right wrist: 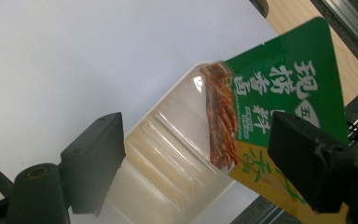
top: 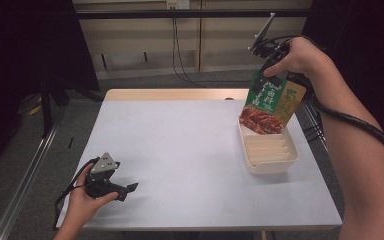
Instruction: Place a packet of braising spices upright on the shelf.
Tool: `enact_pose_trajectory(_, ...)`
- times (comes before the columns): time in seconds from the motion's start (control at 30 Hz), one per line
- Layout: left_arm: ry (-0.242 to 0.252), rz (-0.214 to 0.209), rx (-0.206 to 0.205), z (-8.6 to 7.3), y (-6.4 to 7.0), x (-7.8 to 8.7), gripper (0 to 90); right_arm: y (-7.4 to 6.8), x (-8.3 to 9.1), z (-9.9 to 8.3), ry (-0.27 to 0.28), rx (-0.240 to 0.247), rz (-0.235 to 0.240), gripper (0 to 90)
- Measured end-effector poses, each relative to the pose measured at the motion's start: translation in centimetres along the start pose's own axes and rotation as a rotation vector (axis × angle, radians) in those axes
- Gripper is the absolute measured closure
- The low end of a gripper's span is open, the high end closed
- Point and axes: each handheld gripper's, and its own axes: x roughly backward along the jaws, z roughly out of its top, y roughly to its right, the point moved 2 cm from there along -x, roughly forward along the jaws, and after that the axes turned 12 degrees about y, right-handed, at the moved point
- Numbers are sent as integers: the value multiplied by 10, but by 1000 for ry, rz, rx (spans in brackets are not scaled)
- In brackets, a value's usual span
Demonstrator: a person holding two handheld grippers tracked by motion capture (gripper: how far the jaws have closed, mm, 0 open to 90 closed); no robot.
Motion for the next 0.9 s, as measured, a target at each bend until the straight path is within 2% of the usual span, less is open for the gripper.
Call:
enact_pose_trajectory(0.13, -3, 1, -8, 0, 0, 1, 32, -12, -7, 3, 8, 10, 23, 183)
enact_pose_trajectory(0.37, -11, 3, -7, 1, 1, 1, 32, -26, -17, 4, 13, 40, 47, 182)
enact_pose_trajectory(0.4, -11, 3, -7, 1, 1, 1, 32, -30, -19, 5, 22, 30, 54, 182)
enact_pose_trajectory(0.47, -8, -7, -8, 1, 1, 2, 32, -31, -19, 5, 22, 42, 56, 182)
enact_pose_trajectory(0.5, -12, 3, -15, 1, 1, 2, 32, -32, -20, 5, 21, 47, 58, 182)
enact_pose_trajectory(0.7, 2, -7, -7, 1, 1, 1, 32, -42, -25, 5, 37, 47, 71, 179)
enact_pose_trajectory(0.83, -15, -3, -11, 1, 2, 1, 32, -48, -28, 4, 31, 60, 68, 178)
enact_pose_trajectory(0.9, -14, -5, -12, 1, 2, 1, 32, -52, -28, 4, 46, 60, 78, 178)
